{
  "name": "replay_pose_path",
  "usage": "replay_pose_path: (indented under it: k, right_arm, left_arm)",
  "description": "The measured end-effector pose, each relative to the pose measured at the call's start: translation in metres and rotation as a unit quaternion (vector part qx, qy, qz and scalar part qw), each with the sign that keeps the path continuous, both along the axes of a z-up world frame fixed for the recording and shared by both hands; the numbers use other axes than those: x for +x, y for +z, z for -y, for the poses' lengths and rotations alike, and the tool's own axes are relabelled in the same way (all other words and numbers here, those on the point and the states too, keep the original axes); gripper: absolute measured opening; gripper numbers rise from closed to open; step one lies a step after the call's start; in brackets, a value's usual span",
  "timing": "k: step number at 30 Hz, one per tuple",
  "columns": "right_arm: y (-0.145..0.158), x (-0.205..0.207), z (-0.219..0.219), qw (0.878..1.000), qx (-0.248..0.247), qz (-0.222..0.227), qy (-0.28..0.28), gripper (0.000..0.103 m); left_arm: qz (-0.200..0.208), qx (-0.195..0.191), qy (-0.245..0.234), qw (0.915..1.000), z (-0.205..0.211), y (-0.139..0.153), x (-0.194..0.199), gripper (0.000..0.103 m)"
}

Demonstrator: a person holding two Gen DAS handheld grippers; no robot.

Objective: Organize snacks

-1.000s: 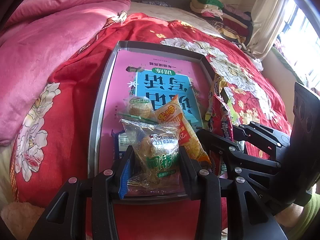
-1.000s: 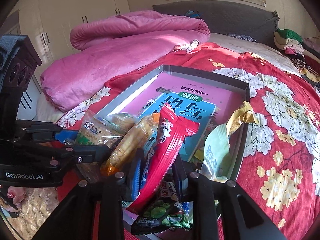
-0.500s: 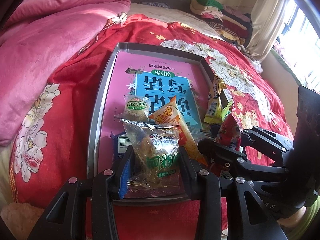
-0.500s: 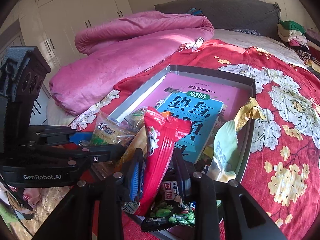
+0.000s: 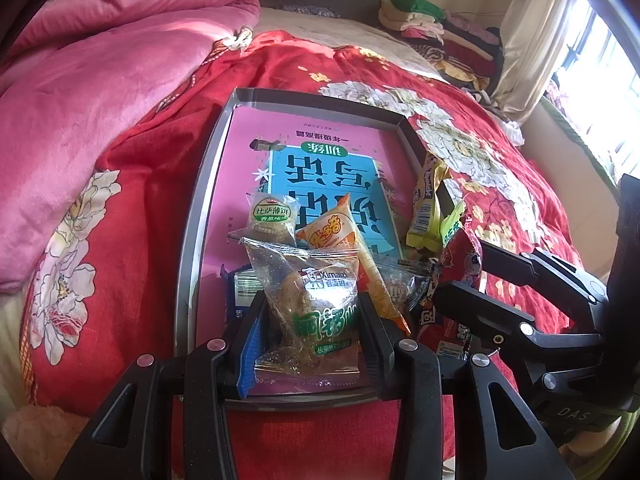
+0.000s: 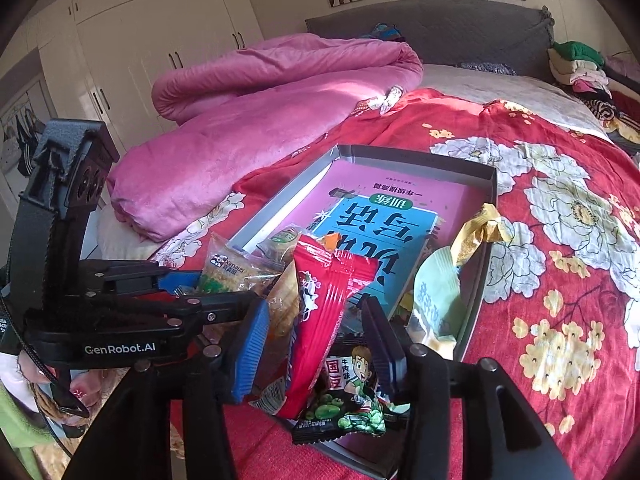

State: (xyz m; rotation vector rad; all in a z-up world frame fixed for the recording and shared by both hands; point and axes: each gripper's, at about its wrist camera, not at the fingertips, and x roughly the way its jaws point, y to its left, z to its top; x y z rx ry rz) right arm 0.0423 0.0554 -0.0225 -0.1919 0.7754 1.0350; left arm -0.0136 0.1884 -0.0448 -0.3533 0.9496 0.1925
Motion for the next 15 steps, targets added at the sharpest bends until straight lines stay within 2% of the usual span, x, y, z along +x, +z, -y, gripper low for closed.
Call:
replay_pose_path:
  k: [3,15]
  right_arm:
    - [0.003,0.0,0.004,1.0,-0.007,0.014,-0.01,0.054]
    - [0.013,0.001,0.018,0.999,-0.001,0.028,-0.029,0.055]
  left_arm:
    - [0.002,0.002,0.0,1.0,0.001,0.001,0.0,0.044]
    - [0.004,0.005,0.005,1.0,0.0,0.004,-0.001,0.046]
